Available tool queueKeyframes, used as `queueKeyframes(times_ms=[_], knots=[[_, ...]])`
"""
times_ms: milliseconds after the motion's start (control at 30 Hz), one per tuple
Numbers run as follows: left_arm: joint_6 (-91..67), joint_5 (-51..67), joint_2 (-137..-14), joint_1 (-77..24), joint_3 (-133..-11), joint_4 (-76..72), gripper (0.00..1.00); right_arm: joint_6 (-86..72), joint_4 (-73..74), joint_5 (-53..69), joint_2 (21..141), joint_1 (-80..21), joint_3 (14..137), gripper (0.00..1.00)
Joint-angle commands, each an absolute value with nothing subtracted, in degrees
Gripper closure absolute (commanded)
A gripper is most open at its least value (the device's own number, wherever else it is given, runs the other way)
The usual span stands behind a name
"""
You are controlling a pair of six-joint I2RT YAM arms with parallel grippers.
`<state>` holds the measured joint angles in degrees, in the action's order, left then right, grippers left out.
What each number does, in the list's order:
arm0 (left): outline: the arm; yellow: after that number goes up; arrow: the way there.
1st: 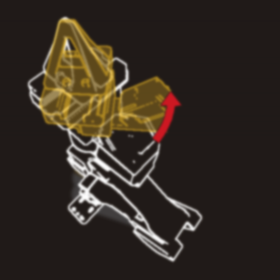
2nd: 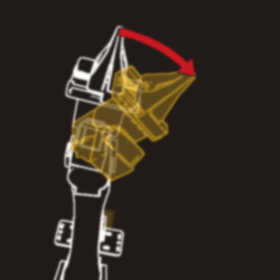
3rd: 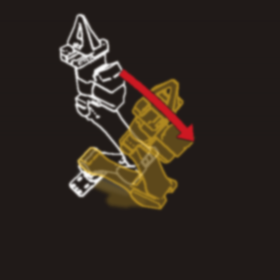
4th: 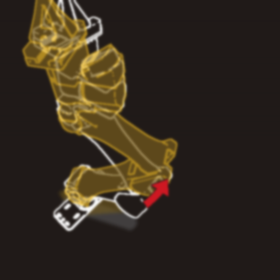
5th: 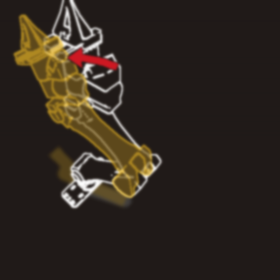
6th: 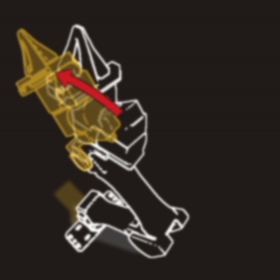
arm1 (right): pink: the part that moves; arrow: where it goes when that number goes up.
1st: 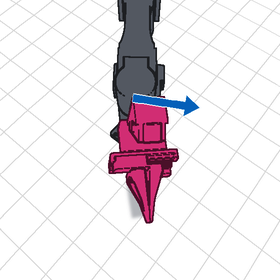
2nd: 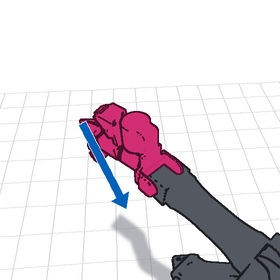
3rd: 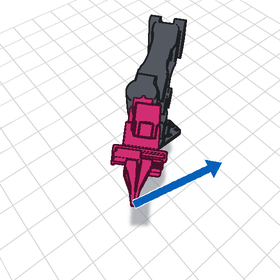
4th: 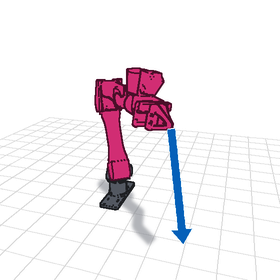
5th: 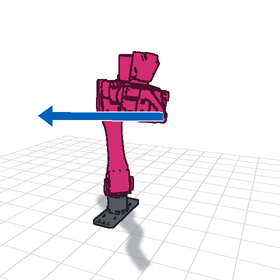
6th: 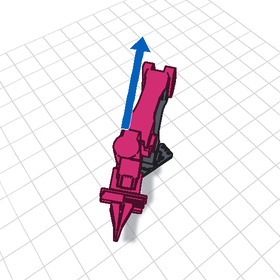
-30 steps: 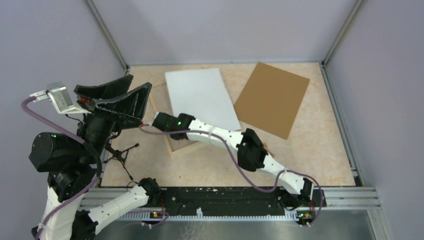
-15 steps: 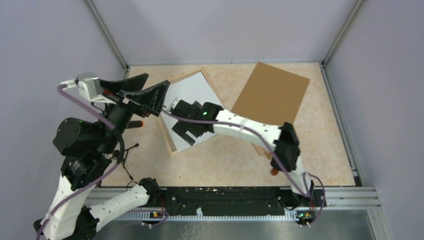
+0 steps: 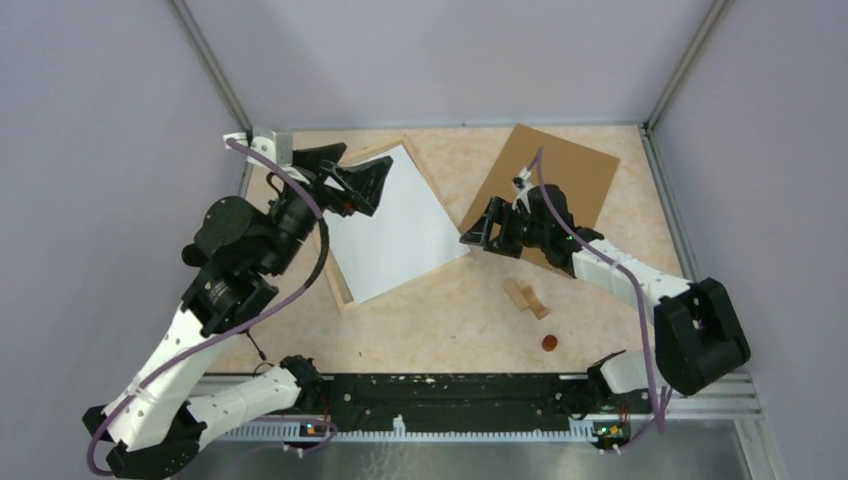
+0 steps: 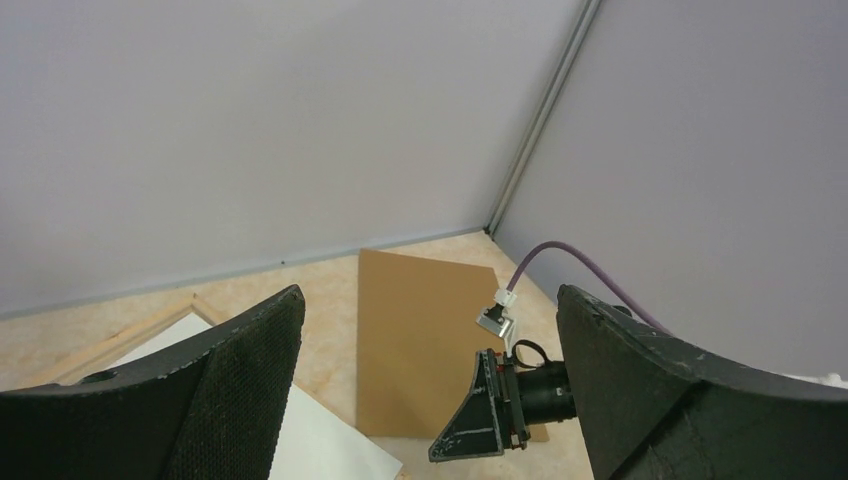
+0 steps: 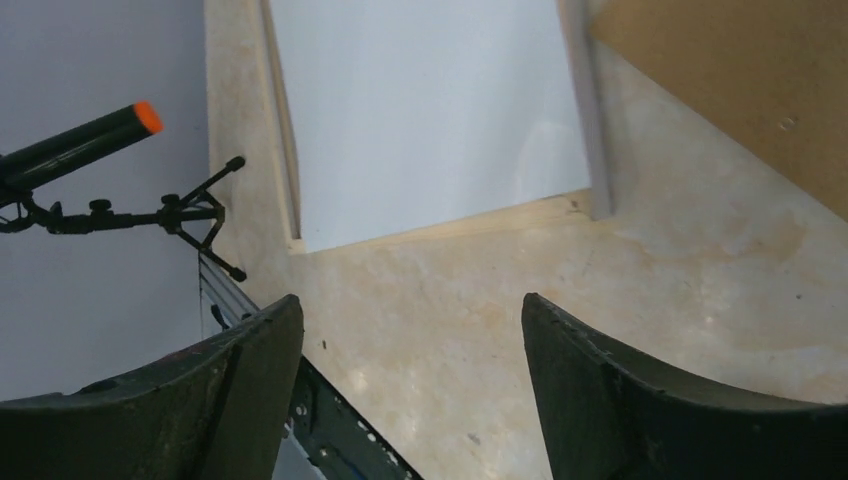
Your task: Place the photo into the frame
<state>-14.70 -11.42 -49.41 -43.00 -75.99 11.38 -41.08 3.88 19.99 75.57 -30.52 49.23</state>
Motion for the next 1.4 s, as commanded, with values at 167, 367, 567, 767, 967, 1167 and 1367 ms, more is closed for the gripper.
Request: queueKeyframes(times_ms=[167,367,567,767,967,1167,1367], knots=[[-12.4,-11.0,-54.4,-43.1,-68.0,3.4,0.01,-44.5,-11.7,32.4,91.1,-20.7,49.5,0.33],[-10.7,-10.8,-56.1,-43.1,-65.3,3.1,0.01,-44.0,-15.1,34.1,98.9,-19.8,52.0,0.42],[-9.8,-11.0,-56.4,-43.1,-63.1,2.1,0.01,-41.5,-13.9,32.5,103.3,-19.8,53.8,0.41],[-9.7,-10.5,-56.9,-43.0,-62.4,1.8,0.01,-43.7,-18.5,35.6,105.5,-19.8,53.1,0.61],[-9.5,-10.5,-57.0,-43.0,-62.2,1.8,0.01,-44.0,-19.0,36.4,106.6,-20.0,53.0,0.60],[-9.5,-10.2,-57.2,-43.0,-62.3,1.8,0.01,-43.9,-18.7,36.4,106.9,-21.0,53.2,0.60],[-9.6,-9.5,-57.4,-43.0,-62.4,1.8,0.01,-42.5,-16.3,34.7,106.7,-21.0,53.4,0.55]])
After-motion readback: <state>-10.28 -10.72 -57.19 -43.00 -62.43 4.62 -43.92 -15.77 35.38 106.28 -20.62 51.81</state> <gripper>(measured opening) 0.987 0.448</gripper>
